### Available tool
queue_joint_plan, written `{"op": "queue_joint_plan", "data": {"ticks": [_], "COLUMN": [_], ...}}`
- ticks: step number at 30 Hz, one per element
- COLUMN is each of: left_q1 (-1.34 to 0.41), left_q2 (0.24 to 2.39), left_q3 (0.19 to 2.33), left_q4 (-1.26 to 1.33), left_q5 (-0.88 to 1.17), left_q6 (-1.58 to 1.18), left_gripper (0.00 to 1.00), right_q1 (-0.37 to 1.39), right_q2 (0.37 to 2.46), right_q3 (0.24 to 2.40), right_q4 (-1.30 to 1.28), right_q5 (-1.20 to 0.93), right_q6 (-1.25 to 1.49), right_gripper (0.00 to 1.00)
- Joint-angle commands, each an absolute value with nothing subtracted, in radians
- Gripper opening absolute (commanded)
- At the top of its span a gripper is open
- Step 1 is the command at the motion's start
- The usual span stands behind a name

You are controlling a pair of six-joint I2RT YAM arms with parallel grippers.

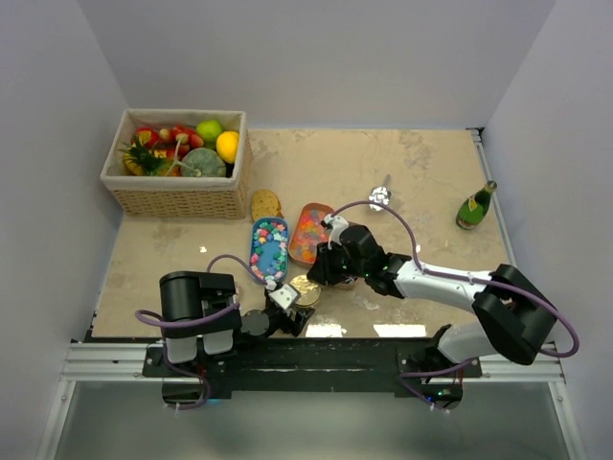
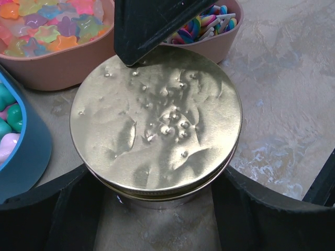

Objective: Pack the candies
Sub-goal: Screw the bottle lid onto the packing bottle.

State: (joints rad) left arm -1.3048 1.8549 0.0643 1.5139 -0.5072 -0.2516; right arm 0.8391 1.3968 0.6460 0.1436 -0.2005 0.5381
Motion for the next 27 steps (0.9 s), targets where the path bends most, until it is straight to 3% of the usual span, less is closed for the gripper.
{"op": "queue_joint_plan", "data": {"ticks": [1, 18, 23, 27], "left_q1": [-1.304, -1.304, -1.304, -1.304], "left_q2": [1.894, 1.867, 1.864, 1.867], "left_q3": [-0.038, -0.009, -0.009, -0.012], "left_q4": [1.825, 1.721, 1.732, 1.767], "left_q5": [-0.518, -0.543, -0.520, -0.477], "left_q6": [-0.319, -0.337, -0.330, -0.310], "left_gripper": [0.74, 0.74, 0.77, 0.88], "right_q1": [0.850, 0.854, 0.854, 0.854], "right_q2": [1.359, 1.235, 1.140, 1.111], "right_q3": [0.583, 0.479, 0.540, 0.597], "right_q4": [0.169, 0.062, -0.026, -0.064], "right_q5": [-0.294, -0.402, -0.250, -0.160], "right_q6": [0.546, 0.500, 0.522, 0.517], "right_gripper": [0.21, 0.19, 0.47, 0.52]}}
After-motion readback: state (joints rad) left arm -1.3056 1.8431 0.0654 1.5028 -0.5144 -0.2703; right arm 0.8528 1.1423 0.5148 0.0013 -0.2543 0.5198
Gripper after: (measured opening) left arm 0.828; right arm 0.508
